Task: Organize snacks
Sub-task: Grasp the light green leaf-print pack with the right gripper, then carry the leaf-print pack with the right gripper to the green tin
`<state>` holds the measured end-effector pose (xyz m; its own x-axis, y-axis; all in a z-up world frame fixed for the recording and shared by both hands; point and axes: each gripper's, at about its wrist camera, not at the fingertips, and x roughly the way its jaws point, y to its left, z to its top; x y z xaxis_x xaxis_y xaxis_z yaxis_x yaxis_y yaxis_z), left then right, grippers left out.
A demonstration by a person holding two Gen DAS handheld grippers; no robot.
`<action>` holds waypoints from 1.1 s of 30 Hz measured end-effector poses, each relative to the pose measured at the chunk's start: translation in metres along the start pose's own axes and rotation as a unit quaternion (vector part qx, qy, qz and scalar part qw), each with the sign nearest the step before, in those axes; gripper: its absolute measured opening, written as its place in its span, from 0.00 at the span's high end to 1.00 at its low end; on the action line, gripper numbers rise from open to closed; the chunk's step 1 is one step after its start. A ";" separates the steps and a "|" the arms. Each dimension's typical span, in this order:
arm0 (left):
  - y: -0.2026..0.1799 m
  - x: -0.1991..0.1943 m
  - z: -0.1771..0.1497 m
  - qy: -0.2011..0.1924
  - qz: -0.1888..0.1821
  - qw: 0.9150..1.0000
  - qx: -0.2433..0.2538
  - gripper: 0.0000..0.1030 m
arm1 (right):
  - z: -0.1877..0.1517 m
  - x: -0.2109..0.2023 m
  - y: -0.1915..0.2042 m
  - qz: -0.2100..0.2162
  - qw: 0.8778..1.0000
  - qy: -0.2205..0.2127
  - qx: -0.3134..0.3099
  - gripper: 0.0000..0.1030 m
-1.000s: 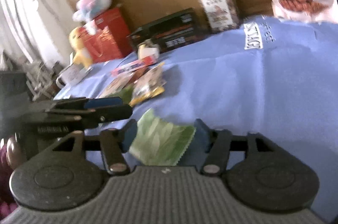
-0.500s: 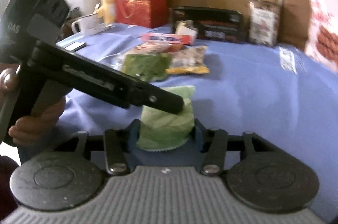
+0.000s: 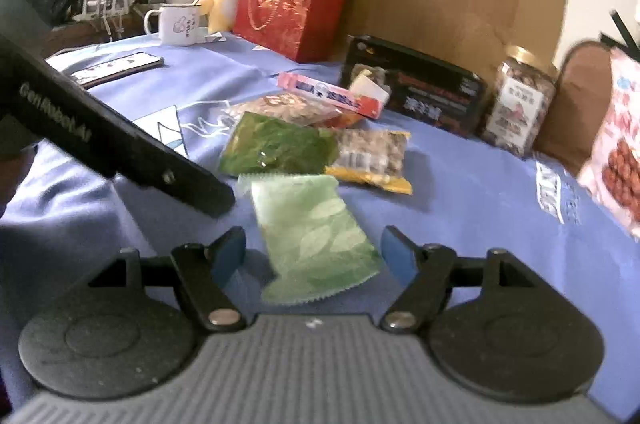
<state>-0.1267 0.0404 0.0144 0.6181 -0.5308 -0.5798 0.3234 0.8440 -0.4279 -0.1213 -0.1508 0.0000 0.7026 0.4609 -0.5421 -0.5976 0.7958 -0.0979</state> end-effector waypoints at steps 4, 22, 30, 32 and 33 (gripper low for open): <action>-0.008 0.008 0.009 -0.004 0.004 1.000 0.020 0.37 | -0.010 -0.011 -0.007 -0.003 0.999 0.008 0.044 0.25; -0.020 0.033 0.010 0.032 -0.028 0.998 0.035 0.60 | -0.010 -0.010 -0.013 0.036 0.997 0.006 0.064 0.76; -0.017 0.012 0.061 -0.046 -0.007 0.998 0.045 0.60 | 0.033 0.002 -0.025 0.024 0.996 -0.068 0.045 0.76; -0.016 0.016 0.077 -0.057 0.005 0.997 0.049 0.60 | 0.045 0.012 -0.028 0.014 0.996 -0.080 0.038 0.76; -0.017 0.020 0.085 -0.060 0.010 0.997 0.052 0.60 | 0.050 0.017 -0.030 0.009 0.996 -0.083 0.034 0.76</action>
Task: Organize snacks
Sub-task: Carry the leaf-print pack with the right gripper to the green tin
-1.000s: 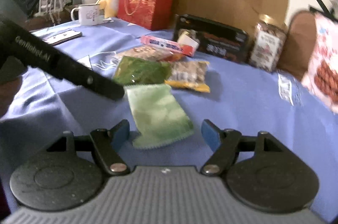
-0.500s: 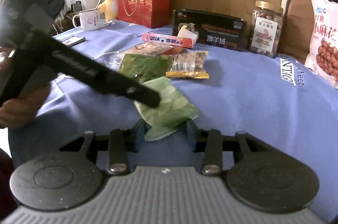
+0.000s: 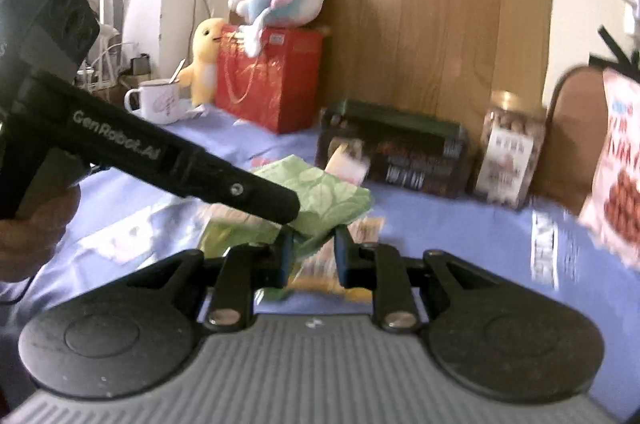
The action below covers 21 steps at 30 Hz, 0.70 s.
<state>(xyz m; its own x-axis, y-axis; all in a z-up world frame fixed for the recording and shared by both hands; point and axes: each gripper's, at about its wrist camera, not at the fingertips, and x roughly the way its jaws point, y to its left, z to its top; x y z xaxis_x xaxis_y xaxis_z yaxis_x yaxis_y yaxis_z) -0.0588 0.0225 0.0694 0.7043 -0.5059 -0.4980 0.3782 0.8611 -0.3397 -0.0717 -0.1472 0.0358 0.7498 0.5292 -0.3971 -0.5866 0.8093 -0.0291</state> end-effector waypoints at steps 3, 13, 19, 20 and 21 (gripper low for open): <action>0.005 0.015 0.024 -0.008 0.012 1.000 0.006 0.60 | 0.012 0.018 -0.010 -0.011 1.000 -0.007 -0.003 0.76; 0.034 0.060 0.083 -0.044 0.031 0.998 0.013 0.60 | 0.052 0.077 -0.040 -0.037 0.999 -0.031 -0.004 0.76; 0.057 0.087 0.110 -0.057 0.037 0.998 0.005 0.60 | 0.070 0.116 -0.057 -0.050 0.998 -0.039 0.009 0.76; 0.061 0.091 0.113 -0.058 0.037 0.998 0.002 0.60 | 0.073 0.122 -0.058 -0.053 0.998 -0.041 0.010 0.75; 0.065 0.095 0.116 -0.060 0.039 0.997 0.000 0.60 | 0.075 0.127 -0.060 -0.056 0.998 -0.041 0.011 0.76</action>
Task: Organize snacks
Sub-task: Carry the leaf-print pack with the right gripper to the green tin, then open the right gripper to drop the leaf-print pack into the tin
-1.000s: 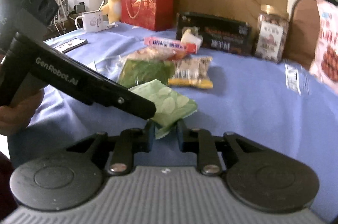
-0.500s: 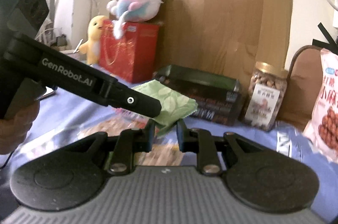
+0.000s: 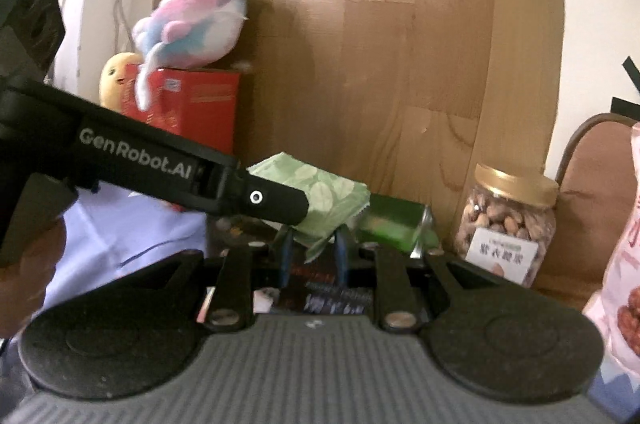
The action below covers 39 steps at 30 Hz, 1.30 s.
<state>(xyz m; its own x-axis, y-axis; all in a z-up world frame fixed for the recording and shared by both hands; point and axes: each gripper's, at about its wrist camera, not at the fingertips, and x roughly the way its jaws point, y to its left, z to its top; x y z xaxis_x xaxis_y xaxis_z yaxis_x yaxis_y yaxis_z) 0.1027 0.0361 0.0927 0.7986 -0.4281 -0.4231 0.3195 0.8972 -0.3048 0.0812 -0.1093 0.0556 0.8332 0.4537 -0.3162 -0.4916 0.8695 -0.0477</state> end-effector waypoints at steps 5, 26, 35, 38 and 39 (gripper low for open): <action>0.011 0.024 0.008 -0.004 0.018 1.000 0.001 0.59 | 0.004 0.028 -0.007 -0.008 1.000 0.008 0.006 0.75; 0.027 0.042 0.002 -0.031 0.076 0.997 0.004 0.46 | -0.004 0.057 -0.013 -0.022 0.999 0.002 0.023 0.65; 0.033 -0.008 0.001 -0.016 0.067 0.997 -0.023 0.46 | -0.009 0.020 -0.023 0.040 0.996 0.036 0.078 0.60; 0.037 -0.027 -0.015 0.006 0.079 0.996 -0.031 0.46 | -0.021 0.015 -0.021 0.090 0.986 0.085 0.116 0.60; 0.040 -0.033 -0.021 0.011 0.084 0.996 -0.035 0.46 | -0.026 0.015 -0.020 0.103 0.981 0.103 0.131 0.60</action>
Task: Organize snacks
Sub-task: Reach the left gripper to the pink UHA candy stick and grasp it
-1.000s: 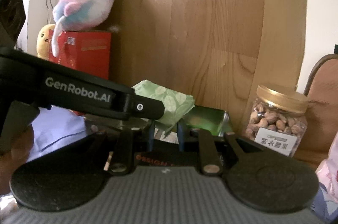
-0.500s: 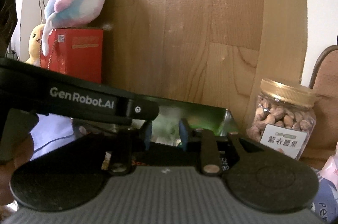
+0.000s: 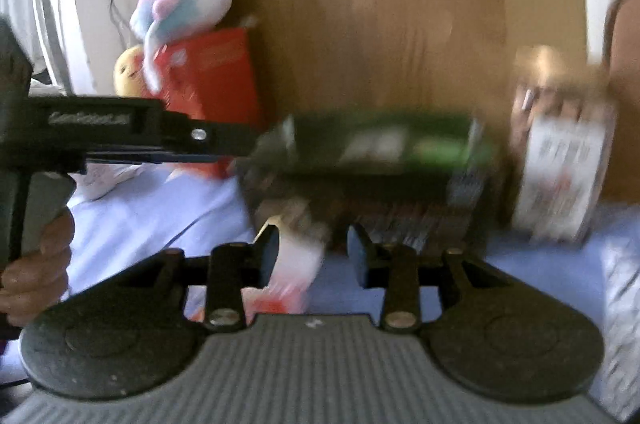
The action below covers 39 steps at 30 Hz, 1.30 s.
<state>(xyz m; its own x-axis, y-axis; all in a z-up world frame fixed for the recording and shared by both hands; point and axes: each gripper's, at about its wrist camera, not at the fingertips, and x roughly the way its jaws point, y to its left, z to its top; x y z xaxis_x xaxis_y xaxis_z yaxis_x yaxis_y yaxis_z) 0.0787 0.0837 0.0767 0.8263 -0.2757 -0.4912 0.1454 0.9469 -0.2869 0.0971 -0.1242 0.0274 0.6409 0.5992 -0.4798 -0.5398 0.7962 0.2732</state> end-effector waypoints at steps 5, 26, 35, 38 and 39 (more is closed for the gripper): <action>0.035 -0.021 -0.036 0.027 0.032 0.997 -0.067 0.38 | -0.012 0.009 -0.003 0.024 0.997 0.046 0.064 0.60; 0.021 -0.088 -0.079 0.025 -0.024 0.994 -0.107 0.59 | -0.028 -0.061 0.050 0.018 0.996 0.021 0.079 0.61; -0.029 -0.140 -0.152 0.072 -0.054 0.995 -0.048 0.59 | -0.101 -0.135 0.079 -0.014 0.998 0.023 0.063 0.60; -0.038 -0.142 -0.171 0.093 -0.065 0.993 -0.037 0.58 | -0.120 -0.146 0.079 -0.030 0.996 0.033 0.077 0.59; -0.041 -0.142 -0.175 0.094 -0.066 0.993 -0.034 0.57 | -0.125 -0.149 0.078 -0.031 0.995 0.036 0.086 0.59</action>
<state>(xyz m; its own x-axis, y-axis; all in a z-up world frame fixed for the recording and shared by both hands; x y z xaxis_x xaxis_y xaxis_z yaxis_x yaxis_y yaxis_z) -0.1402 0.0549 0.0148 0.6859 -0.4289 -0.5879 0.2032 0.8886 -0.4112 -0.1087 -0.1621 0.0157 0.6258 0.5460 -0.5570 -0.3956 0.8376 0.3766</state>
